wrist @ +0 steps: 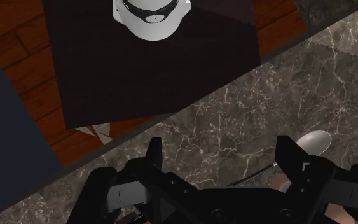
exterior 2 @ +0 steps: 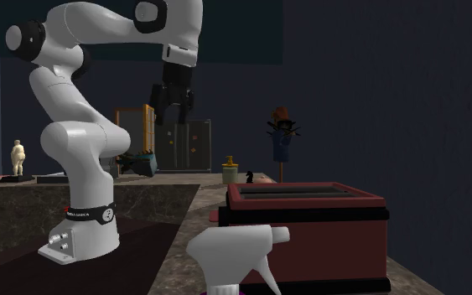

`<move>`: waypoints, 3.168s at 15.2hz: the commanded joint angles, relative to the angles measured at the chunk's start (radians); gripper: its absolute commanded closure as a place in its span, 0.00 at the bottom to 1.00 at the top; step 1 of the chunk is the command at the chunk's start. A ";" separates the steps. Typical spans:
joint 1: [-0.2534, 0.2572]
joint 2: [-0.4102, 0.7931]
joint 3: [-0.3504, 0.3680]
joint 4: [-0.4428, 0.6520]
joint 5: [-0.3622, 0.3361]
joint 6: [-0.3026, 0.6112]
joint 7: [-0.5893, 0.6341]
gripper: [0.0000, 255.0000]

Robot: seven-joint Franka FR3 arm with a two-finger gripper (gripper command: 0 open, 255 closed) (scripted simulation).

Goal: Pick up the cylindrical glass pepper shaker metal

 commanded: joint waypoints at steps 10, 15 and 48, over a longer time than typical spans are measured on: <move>0.073 0.165 0.115 -0.057 0.102 0.335 0.051 0.00; 0.108 0.298 0.178 -0.039 0.138 0.515 0.077 0.00; 0.172 0.758 0.315 0.117 0.092 0.981 0.181 1.00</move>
